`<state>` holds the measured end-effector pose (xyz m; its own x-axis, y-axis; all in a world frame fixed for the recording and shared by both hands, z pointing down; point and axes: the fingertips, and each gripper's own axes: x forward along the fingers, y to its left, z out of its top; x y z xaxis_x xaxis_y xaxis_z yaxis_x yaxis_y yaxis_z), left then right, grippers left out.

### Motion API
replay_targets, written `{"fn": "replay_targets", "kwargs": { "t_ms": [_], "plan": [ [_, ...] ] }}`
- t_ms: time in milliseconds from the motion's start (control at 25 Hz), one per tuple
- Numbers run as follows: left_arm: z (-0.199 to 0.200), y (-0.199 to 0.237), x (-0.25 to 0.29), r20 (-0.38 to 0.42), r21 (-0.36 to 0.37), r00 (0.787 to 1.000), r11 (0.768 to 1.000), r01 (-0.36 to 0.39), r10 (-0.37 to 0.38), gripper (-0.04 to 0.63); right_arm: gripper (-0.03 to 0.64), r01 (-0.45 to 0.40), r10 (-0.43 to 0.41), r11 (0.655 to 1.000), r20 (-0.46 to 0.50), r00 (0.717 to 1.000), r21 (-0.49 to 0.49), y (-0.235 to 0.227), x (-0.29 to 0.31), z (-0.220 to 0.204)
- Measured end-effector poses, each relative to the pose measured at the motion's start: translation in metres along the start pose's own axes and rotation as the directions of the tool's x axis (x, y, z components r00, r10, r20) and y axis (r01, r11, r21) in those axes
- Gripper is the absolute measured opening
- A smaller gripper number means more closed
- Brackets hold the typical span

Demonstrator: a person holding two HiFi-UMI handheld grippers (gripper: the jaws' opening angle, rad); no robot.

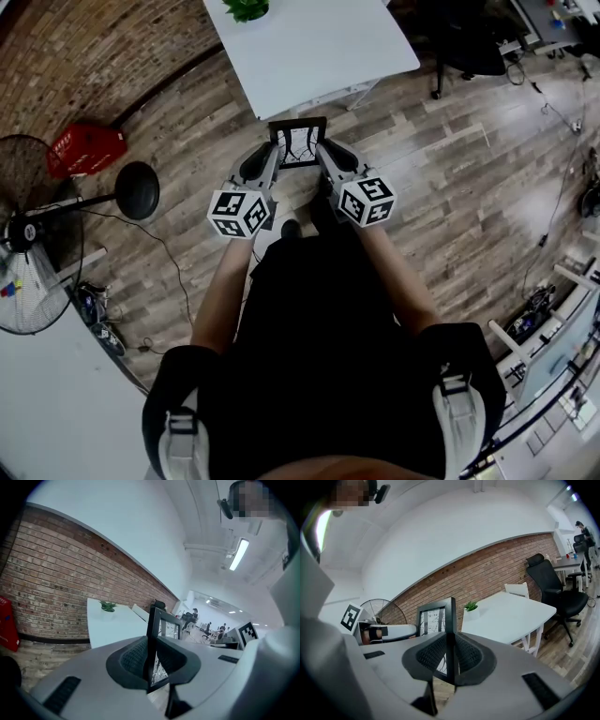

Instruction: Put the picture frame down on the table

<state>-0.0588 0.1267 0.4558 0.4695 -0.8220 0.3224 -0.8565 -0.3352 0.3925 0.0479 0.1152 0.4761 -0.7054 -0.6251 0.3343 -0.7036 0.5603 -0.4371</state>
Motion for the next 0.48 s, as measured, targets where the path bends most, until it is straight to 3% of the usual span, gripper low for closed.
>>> {"fn": "replay_targets", "kwargs": {
  "t_ms": [480],
  "plan": [
    [0.019, 0.001, 0.047, 0.012, -0.026, 0.998, 0.998, -0.061, 0.061, 0.072, 0.054, -0.061, 0.061, 0.998, -0.036, 0.997, -0.001, -0.042, 0.021, 0.029]
  ]
}}
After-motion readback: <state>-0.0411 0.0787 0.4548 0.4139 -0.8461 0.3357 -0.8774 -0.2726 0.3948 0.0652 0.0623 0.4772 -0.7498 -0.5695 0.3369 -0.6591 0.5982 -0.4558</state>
